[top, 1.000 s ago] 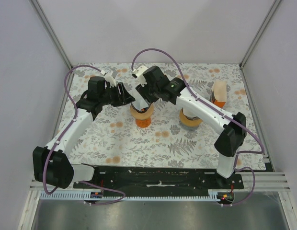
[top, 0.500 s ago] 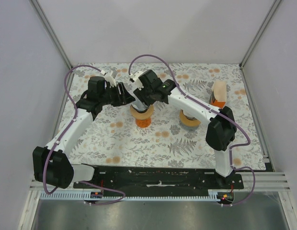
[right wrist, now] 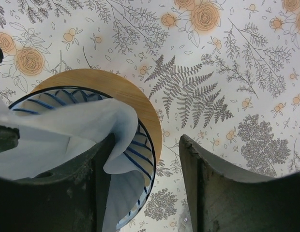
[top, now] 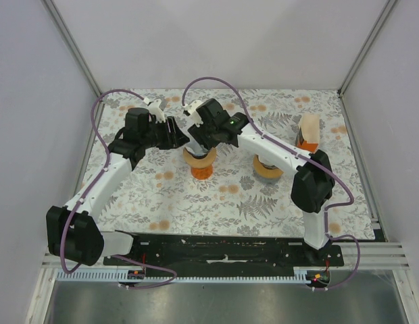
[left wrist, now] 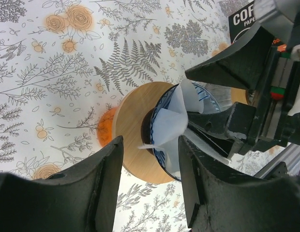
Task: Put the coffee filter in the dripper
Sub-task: Place the coffee filter in the coffee dripper.
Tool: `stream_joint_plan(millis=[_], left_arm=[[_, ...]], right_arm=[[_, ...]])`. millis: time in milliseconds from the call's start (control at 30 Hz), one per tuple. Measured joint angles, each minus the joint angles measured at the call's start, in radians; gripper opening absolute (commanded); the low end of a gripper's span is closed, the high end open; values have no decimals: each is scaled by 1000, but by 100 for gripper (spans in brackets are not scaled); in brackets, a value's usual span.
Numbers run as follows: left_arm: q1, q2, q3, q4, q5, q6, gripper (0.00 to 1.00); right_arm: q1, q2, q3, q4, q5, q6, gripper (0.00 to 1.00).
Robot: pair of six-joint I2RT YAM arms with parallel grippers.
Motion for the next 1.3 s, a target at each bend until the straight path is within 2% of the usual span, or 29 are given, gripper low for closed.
stream_joint_plan(millis=[167, 433, 500, 700, 800, 967, 1300], left_arm=[[-2, 0, 0, 0, -6, 11, 54], [-4, 0, 0, 2, -7, 14, 53], [-4, 0, 0, 5, -7, 15, 53], [-4, 0, 0, 7, -7, 16, 53], [-4, 0, 0, 6, -7, 16, 53], [-4, 0, 0, 7, -8, 17, 53], [-4, 0, 0, 7, -8, 17, 53]], right_arm=[[-1, -43, -13, 2, -14, -22, 71], [0, -145, -13, 11, -53, -72, 73], [0, -167, -13, 17, -60, -79, 64], [14, -216, -34, 68, -158, -77, 21], [32, -206, -34, 82, -186, -61, 8], [45, -133, -19, 79, -187, -17, 0], [40, 46, 19, 40, -105, 49, 0]])
